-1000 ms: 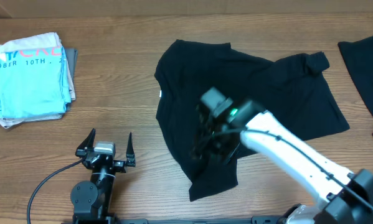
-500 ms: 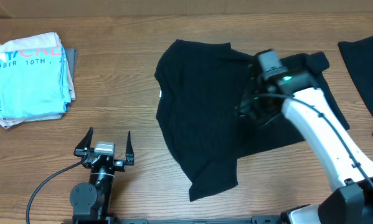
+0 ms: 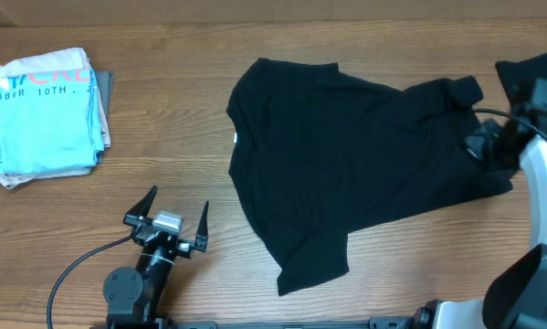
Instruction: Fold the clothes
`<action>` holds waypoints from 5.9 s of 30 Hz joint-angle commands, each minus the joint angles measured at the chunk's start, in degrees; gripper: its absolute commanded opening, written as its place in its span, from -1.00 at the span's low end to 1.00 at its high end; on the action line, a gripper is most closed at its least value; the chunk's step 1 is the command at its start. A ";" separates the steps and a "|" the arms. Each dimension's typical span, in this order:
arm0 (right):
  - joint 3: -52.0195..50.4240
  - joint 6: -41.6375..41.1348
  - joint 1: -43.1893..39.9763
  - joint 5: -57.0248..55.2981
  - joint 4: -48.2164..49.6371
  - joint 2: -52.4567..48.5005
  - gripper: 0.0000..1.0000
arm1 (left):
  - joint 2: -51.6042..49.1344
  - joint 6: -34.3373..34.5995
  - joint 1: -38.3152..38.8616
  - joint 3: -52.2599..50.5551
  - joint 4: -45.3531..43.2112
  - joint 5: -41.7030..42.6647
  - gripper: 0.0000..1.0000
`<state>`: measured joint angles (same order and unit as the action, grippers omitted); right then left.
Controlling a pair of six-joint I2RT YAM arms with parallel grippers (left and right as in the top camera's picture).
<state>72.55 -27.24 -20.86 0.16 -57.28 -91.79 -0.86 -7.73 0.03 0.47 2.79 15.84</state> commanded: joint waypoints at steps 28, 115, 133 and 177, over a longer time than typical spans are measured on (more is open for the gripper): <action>-4.42 -11.89 -14.71 -17.22 7.48 -21.40 -0.92 | 0.50 -0.37 0.39 -0.20 -0.07 4.28 1.00; 9.25 -6.80 -7.96 -3.02 2.05 -9.57 1.00 | -151.14 -0.52 18.69 137.11 34.82 -3.87 -0.85; 9.25 -6.80 -7.96 -3.02 2.05 -9.57 1.00 | -154.51 17.18 18.18 136.47 42.69 -28.72 -0.92; 9.25 -6.80 -7.98 -3.02 2.05 -9.57 1.00 | -149.79 -1.97 10.23 136.61 49.96 7.23 0.25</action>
<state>81.32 -34.26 -28.88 -2.81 -55.46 -101.58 -149.08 -6.83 11.51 137.12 53.10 16.23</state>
